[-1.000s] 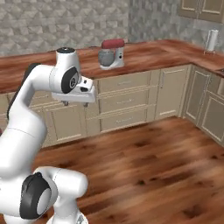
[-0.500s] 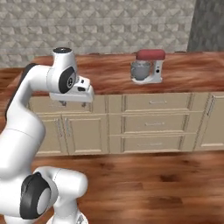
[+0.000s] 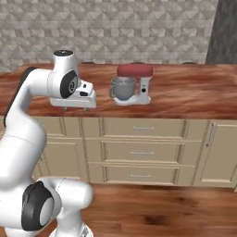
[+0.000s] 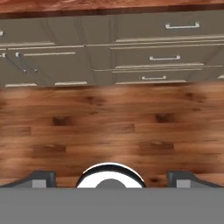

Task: Navigate to the stand mixer.

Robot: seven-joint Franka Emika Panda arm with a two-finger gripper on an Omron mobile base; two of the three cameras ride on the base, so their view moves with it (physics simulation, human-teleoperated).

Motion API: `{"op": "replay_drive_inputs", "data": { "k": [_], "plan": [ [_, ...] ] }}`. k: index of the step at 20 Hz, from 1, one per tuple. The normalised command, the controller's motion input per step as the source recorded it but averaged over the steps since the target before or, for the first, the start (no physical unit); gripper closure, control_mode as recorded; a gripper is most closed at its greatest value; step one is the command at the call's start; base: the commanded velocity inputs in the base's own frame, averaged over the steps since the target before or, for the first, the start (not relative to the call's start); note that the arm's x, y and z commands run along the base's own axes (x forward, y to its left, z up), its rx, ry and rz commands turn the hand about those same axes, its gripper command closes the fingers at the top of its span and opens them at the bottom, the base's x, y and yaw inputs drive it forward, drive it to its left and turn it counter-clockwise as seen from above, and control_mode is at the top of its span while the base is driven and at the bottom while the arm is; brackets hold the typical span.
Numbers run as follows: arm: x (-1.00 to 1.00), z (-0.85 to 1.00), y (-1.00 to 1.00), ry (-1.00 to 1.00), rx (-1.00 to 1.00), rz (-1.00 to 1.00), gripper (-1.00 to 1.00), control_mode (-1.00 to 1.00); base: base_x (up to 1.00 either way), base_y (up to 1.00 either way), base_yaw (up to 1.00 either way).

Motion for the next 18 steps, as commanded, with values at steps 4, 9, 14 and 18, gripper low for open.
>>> {"op": "replay_drive_inputs", "data": {
  "k": [4, 9, 14, 18],
  "plan": [
    [0.00, 0.00, 0.00, 0.00, 0.00, 0.00, -1.00, 1.00, 1.00, -0.78, 0.22],
    [0.00, 0.00, 0.00, 0.00, 0.00, 0.00, -1.00, 1.00, 1.00, -0.71, 0.20],
    [0.00, 0.00, 0.00, 0.00, 0.00, 0.00, -1.00, 1.00, 1.00, -0.44, 0.10],
    [0.00, 0.00, 0.00, 0.00, 0.00, 0.00, -1.00, 1.00, 1.00, -0.01, 0.00]
  ]
}}
